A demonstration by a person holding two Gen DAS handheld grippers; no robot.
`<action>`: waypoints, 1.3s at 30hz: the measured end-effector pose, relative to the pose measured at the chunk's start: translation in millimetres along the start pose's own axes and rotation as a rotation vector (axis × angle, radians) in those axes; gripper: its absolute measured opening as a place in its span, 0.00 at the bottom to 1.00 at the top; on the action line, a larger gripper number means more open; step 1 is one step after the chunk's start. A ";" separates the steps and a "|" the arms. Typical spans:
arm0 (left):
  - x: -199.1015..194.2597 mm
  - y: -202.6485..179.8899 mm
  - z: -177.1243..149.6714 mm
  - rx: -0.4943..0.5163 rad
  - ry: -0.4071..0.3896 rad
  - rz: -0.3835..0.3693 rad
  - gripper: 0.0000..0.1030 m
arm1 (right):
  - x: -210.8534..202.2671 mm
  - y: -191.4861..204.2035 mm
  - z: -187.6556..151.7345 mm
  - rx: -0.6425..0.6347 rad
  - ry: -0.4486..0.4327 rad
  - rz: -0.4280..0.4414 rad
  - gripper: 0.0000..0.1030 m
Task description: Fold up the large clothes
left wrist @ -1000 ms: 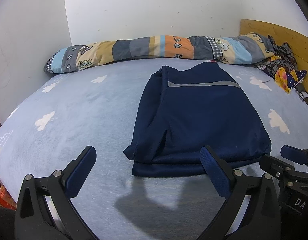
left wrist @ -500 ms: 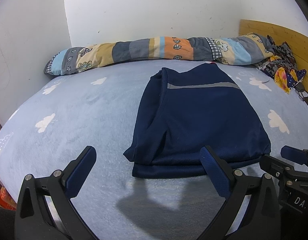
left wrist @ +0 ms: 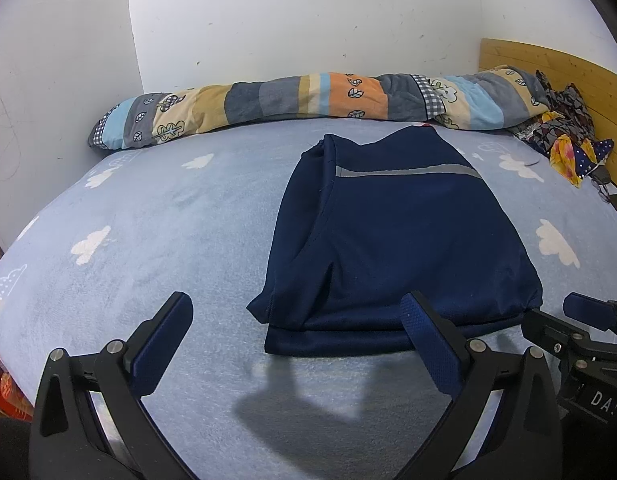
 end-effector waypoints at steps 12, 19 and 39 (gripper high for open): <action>9.0 3.0 12.4 0.033 0.087 0.008 1.00 | -0.7 -2.9 0.0 0.008 -0.002 -0.007 0.62; 5.9 30.4 46.7 0.040 0.078 -0.044 1.00 | -2.4 -9.1 -0.3 0.026 -0.006 -0.016 0.62; -27.5 136.4 99.5 0.021 -0.160 0.122 1.00 | -5.7 -23.9 7.1 0.076 -0.041 -0.044 0.62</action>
Point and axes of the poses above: each gripper's, at about its wrist camera, not at the fingertips, and x roughly the way its jaws point, y to its left, z to its top, the point moved 2 cm from there along x, roughly the way its jaws point, and after that the axes turned 15 degrees about z, right-handed, at the moved point
